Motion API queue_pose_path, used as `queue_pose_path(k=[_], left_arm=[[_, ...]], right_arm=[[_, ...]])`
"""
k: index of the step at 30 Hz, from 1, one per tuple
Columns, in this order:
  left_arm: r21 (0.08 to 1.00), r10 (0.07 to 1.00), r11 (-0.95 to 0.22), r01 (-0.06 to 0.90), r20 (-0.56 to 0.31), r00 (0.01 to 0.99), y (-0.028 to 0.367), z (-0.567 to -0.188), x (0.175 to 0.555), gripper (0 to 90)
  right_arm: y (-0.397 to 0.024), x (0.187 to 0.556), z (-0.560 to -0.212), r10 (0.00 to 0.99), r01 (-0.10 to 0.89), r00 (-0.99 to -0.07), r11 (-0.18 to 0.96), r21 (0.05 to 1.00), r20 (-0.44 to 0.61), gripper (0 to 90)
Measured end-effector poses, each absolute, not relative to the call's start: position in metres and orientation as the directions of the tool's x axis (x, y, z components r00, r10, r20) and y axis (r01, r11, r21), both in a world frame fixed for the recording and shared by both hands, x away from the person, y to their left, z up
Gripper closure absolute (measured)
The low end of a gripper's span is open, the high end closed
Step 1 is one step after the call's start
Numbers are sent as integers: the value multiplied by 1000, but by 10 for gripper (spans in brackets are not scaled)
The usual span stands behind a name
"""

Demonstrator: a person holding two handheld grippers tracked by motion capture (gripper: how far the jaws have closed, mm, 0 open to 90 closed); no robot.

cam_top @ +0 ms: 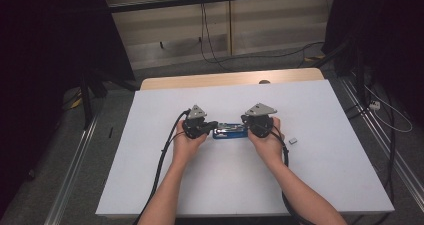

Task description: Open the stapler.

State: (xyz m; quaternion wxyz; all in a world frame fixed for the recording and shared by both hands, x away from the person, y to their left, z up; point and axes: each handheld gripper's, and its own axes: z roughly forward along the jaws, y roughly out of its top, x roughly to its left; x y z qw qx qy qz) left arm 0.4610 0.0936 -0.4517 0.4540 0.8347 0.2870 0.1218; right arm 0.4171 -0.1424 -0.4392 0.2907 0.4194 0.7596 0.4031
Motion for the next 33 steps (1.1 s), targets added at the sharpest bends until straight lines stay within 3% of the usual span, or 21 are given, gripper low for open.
queue_pose_path(k=[18,33], left_arm=[[830,594,-414,373,-64,802,94,-452,461,900],[839,597,-389,380,-84,798,95,-454,461,900]], right_arm=[[-174,415,-455,892,431,-450,246,868,-29,900],[-176,416,-455,867,421,-496,287,861,-47,900]])
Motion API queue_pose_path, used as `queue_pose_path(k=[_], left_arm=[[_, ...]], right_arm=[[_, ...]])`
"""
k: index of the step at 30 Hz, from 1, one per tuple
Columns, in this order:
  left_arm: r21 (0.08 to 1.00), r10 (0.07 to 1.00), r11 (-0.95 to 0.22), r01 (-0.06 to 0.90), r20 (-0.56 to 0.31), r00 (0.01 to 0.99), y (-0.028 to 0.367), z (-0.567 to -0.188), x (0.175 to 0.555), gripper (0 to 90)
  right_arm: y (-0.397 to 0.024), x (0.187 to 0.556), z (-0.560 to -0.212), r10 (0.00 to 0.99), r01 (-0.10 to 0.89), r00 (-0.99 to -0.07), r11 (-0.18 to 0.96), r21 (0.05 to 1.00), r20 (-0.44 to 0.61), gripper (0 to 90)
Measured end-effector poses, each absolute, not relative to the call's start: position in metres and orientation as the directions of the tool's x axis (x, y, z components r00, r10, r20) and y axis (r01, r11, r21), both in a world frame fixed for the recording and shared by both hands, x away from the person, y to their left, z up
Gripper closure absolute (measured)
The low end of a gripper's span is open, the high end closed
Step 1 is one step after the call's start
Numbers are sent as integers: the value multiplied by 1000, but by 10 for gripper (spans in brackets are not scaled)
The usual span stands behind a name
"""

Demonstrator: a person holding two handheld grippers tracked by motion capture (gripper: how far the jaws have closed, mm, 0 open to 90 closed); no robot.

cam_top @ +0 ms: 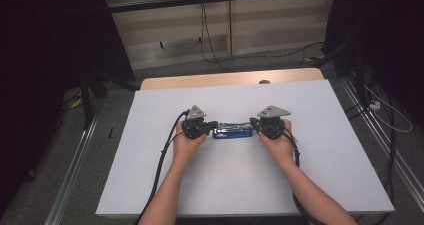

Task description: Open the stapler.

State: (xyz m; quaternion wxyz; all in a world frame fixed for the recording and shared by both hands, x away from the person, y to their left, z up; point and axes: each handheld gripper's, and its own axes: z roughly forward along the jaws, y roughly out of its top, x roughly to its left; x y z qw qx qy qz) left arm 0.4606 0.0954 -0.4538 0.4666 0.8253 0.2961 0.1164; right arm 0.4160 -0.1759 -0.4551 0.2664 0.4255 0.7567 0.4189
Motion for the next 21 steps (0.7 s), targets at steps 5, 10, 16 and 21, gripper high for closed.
queue_pose_path(k=[5,10,16,21], left_arm=[[856,588,-351,380,-114,801,98,-450,461,900],[857,575,-335,392,-143,805,98,-449,462,849],[864,591,-306,401,-158,791,101,-445,461,768],[871,583,-281,403,-179,792,103,-438,458,726]], right_arm=[[-177,417,-454,863,420,-503,296,858,-52,900],[-179,418,-453,859,415,-508,303,858,-57,898],[-185,416,-448,854,405,-518,303,863,-57,864],[-193,411,-443,852,396,-520,295,869,-52,806]])
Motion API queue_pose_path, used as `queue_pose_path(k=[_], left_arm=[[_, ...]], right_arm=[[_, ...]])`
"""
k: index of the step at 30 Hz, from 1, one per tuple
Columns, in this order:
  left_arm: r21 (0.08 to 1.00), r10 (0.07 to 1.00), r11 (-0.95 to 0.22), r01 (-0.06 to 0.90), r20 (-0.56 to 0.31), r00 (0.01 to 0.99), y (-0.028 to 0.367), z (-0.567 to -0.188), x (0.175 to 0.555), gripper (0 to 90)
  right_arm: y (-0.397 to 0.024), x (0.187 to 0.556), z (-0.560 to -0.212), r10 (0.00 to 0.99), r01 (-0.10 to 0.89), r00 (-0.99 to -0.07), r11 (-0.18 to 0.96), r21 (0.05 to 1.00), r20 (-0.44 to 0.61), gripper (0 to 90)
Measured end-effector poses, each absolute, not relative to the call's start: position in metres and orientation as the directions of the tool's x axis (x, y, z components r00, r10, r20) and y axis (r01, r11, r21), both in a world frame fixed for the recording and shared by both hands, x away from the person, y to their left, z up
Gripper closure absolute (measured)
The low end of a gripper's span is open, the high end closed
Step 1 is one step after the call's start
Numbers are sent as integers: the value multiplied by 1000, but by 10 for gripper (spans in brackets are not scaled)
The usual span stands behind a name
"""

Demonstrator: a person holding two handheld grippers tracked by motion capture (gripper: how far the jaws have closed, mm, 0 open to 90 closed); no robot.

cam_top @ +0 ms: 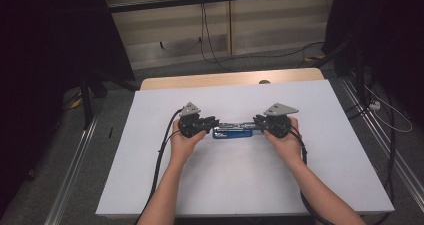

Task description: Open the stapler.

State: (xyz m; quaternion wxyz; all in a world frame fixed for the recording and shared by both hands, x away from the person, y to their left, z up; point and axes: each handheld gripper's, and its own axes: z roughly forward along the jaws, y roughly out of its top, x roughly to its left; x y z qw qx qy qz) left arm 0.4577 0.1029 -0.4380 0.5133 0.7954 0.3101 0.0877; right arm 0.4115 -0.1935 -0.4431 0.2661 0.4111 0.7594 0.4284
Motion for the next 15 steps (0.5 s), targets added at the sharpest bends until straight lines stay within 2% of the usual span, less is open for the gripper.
queue_pose_path(k=[9,15], left_arm=[[855,594,-300,423,-180,784,104,-432,452,631],[841,608,-302,449,-193,770,107,-431,451,499]], right_arm=[[-209,401,-436,853,394,-519,300,869,-59,708],[-220,393,-431,859,397,-508,297,868,-62,601]])
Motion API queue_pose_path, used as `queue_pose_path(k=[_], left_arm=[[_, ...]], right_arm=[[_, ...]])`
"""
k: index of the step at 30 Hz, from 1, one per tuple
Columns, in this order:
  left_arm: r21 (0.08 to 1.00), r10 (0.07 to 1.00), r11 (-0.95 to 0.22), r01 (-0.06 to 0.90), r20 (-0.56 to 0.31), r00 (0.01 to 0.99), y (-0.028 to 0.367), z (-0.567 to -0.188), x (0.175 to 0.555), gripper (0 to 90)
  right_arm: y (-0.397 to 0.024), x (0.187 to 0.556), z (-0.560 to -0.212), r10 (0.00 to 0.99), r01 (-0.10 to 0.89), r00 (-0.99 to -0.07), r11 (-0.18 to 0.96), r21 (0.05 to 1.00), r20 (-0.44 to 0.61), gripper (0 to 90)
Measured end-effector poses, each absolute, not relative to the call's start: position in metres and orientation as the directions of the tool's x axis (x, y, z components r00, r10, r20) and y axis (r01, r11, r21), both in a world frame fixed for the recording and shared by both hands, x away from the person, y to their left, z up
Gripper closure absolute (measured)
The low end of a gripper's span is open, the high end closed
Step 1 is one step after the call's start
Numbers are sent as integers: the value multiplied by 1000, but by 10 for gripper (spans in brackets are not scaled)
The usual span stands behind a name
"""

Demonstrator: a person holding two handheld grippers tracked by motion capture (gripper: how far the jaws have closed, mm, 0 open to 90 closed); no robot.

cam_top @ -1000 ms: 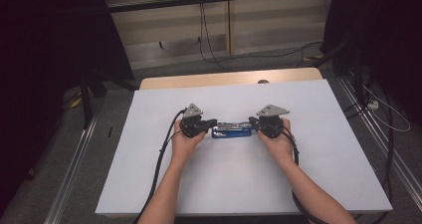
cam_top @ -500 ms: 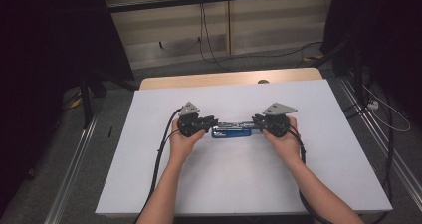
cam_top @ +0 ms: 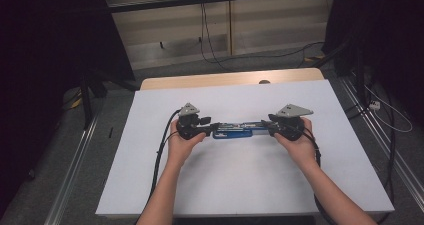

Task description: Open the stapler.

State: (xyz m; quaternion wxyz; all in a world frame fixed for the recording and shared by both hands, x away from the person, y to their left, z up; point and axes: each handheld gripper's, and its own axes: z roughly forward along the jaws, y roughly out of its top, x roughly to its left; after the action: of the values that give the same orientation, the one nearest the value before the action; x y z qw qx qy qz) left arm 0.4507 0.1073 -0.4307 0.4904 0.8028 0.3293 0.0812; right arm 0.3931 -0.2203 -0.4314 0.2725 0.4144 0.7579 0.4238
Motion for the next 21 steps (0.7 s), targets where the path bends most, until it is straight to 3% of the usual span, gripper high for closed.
queue_pose_path(k=[11,21], left_arm=[[821,633,-301,484,-208,746,116,-424,448,250],[812,636,-325,485,-192,748,119,-421,444,160]], right_arm=[[-237,381,-433,870,425,-490,288,858,-49,415],[-243,372,-437,872,444,-487,300,844,-54,309]])
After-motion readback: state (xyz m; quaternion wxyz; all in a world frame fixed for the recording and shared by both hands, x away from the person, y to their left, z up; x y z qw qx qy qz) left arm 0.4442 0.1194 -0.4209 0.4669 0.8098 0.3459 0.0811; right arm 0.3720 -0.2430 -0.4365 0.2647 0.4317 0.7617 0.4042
